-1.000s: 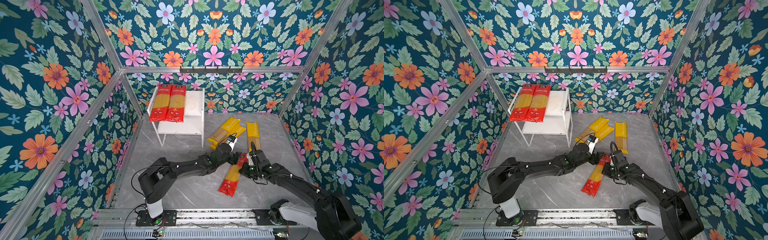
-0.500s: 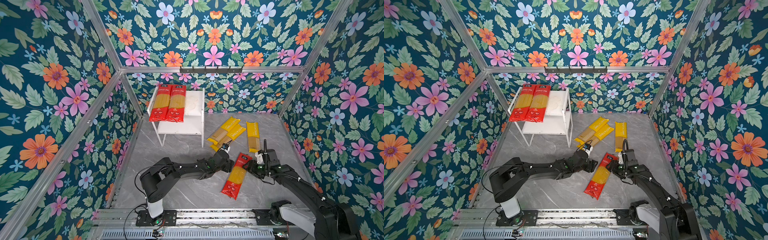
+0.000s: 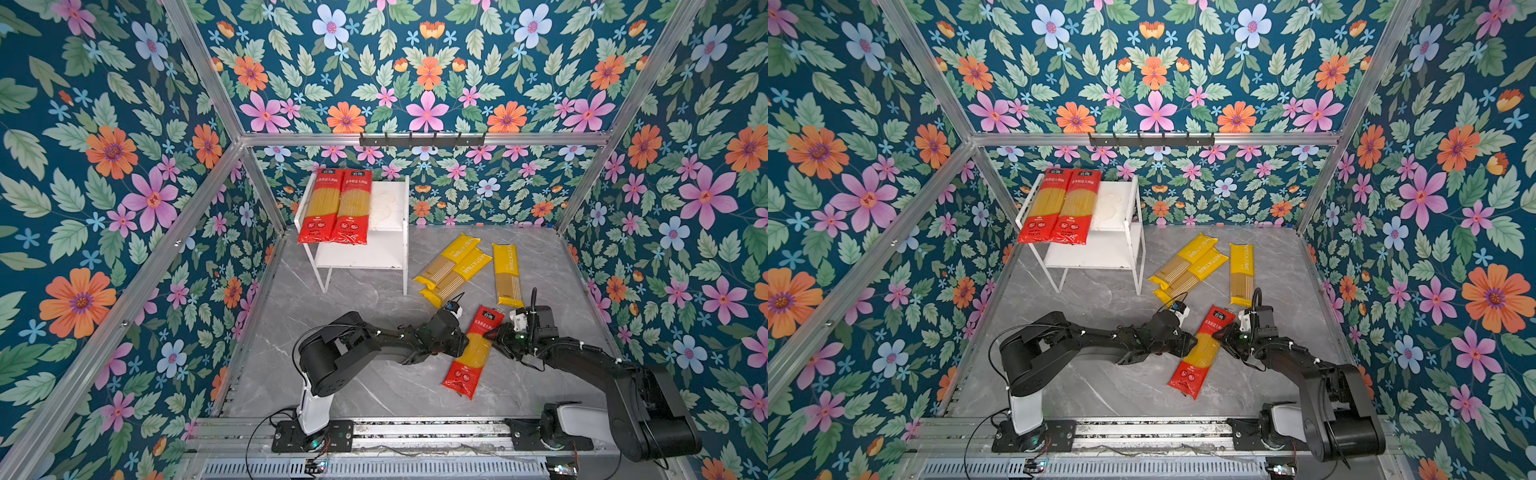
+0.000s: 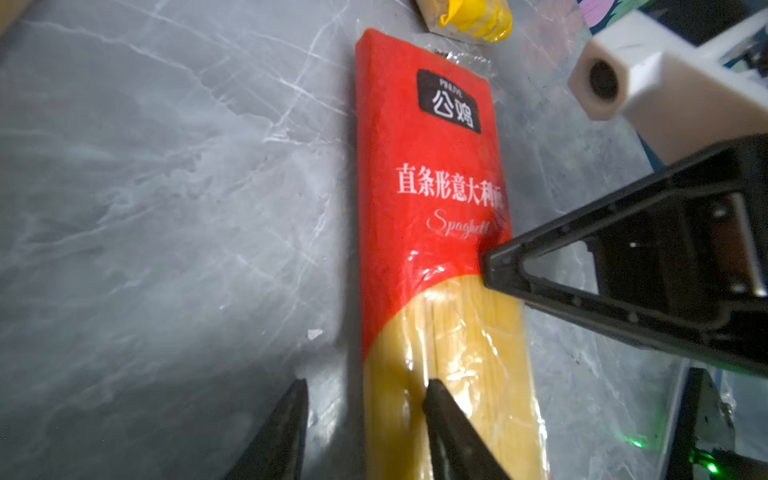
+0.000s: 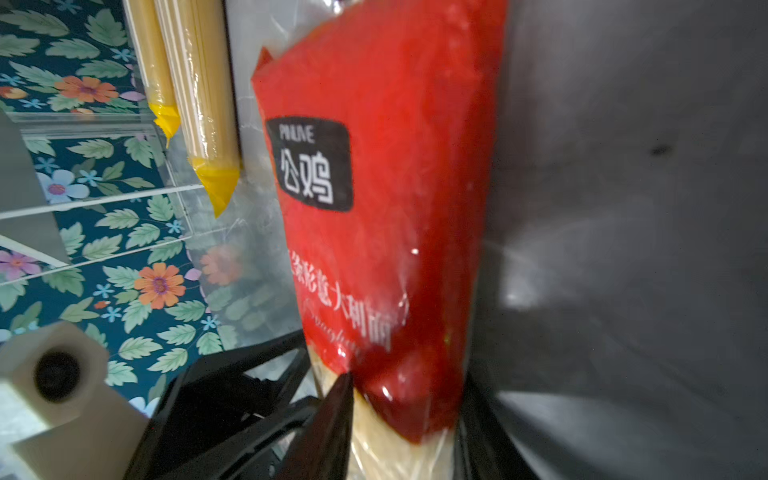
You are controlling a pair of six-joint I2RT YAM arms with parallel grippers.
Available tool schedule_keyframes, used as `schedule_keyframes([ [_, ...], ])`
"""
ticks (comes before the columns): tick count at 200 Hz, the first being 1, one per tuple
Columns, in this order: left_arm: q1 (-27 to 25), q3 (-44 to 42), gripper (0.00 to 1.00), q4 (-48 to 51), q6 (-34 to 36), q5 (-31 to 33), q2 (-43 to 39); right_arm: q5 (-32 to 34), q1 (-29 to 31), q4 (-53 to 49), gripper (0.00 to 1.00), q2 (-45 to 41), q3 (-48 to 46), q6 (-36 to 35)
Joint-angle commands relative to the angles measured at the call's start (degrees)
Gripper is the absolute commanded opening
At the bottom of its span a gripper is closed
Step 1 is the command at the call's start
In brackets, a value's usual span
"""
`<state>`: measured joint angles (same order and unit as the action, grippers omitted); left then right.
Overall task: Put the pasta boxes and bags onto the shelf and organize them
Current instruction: 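Grasp the red bag's middle with the left gripper beside the right gripper, then lift the red bag upright with both grippers and tilt it toward the shelf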
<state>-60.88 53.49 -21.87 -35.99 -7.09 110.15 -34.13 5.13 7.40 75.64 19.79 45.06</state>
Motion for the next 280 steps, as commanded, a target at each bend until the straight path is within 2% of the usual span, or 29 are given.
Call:
schedule_keyframes([
  [1, 0.1, -0.9, 0.37, -3.3, -1.5, -2.0, 0.4, -2.2, 0.6, 9.3, 0.27, 2.5, -2.0, 3.1],
  [21, 0.4, -1.3, 0.34, -3.8, -1.3, -2.6, -0.4, -3.6, 1.4, 16.3, 0.15, 1.8, -4.4, 4.0],
  [64, 2.1, -5.8, 0.38, -5.5, -1.1, -3.3, -6.4, -2.9, 1.8, 15.9, 0.0, -7.4, -4.6, 1.2],
  [94, 3.7, -10.9, 0.46, -10.6, -2.0, -5.1, -11.8, -0.5, 3.7, 13.1, 0.0, -16.9, -3.7, -2.8],
  [122, 4.0, -17.7, 0.62, -20.7, 0.5, -6.2, -19.0, 0.6, 5.8, 11.5, 0.0, -25.8, -2.0, -7.7],
  [157, 7.0, -23.2, 0.76, -30.4, 1.4, -12.0, -25.8, -4.9, 7.3, 14.4, 0.0, -33.6, 0.9, -13.3],
  [172, 7.4, -23.5, 0.81, -32.3, 3.1, -14.7, -27.4, -9.4, 7.3, 17.6, 0.0, -33.6, 2.6, -13.0],
  [201, 7.9, -22.4, 0.84, -32.6, 6.1, -18.6, -28.6, -16.3, 8.3, 26.6, 0.0, -29.8, 5.8, -8.0],
  [257, 8.2, -20.4, 0.82, -34.6, 5.9, -23.2, -26.7, -18.4, 13.6, 35.4, 0.0, -25.4, 9.0, -4.9],
  [280, 8.2, -20.5, 0.73, -39.3, 3.4, -25.5, -25.2, -17.4, 13.8, 37.1, 0.0, -23.9, 8.7, -3.2],
])
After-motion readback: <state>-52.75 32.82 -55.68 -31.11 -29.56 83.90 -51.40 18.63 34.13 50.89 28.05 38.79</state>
